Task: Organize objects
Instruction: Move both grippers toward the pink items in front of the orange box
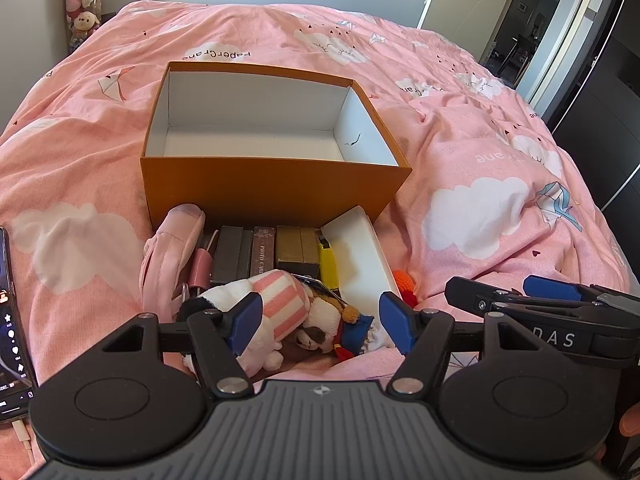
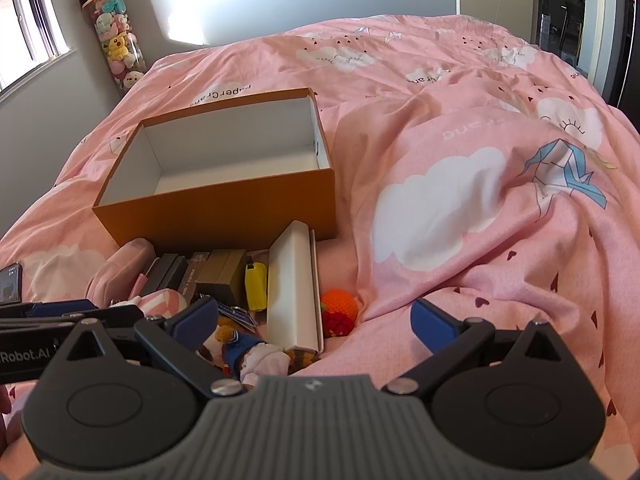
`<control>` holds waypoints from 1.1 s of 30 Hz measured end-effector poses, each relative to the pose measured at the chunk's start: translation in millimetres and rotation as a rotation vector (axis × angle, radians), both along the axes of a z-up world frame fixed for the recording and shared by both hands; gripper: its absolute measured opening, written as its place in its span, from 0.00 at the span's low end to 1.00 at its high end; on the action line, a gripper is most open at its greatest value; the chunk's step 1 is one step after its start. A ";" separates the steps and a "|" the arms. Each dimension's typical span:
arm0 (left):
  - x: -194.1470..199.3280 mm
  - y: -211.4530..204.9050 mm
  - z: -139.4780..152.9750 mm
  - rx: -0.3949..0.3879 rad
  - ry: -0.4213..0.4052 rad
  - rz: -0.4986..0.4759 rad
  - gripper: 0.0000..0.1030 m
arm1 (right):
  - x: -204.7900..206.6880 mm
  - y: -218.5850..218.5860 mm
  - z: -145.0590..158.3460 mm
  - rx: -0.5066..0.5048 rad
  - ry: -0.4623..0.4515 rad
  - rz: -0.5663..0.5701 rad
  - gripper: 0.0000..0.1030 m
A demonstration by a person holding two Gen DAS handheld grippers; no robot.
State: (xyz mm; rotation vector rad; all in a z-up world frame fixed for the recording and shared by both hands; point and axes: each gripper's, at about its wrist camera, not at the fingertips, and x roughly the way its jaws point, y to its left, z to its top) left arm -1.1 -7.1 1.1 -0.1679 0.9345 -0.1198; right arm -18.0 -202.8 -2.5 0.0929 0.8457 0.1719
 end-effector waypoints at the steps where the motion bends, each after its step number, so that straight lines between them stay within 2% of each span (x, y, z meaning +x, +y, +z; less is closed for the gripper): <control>1: 0.0 -0.2 -0.1 0.000 0.000 0.000 0.76 | 0.1 0.1 -0.2 0.000 0.002 0.001 0.99; 14: -0.8 -1.9 -2.0 -0.004 0.005 -0.003 0.75 | 1.9 1.1 -1.8 -0.001 0.016 0.007 0.99; 19: 3.0 4.2 -2.6 -0.025 0.014 -0.008 0.67 | 7.9 -2.0 -3.1 0.025 0.040 0.021 0.99; 21: 7.8 9.5 -4.7 -0.031 0.037 -0.015 0.55 | 11.4 -3.5 -4.5 0.035 0.053 0.018 0.99; 25: 15.5 17.9 -9.8 -0.041 0.075 -0.036 0.48 | 21.5 -4.9 -8.3 0.053 0.089 0.035 0.99; 27: 18.0 22.1 -10.3 -0.035 0.078 -0.039 0.45 | 27.1 -3.6 -10.4 0.051 0.108 0.053 0.91; 29: 20.7 27.2 -10.8 -0.022 0.083 -0.042 0.45 | 34.1 -1.2 -12.9 0.051 0.134 0.074 0.75; 31: 23.7 31.4 -11.9 0.002 0.093 -0.053 0.45 | 43.5 1.0 -15.8 0.069 0.164 0.098 0.71; 33: 25.8 37.2 -13.2 0.026 0.096 -0.051 0.44 | 54.4 4.3 -17.6 0.081 0.191 0.120 0.63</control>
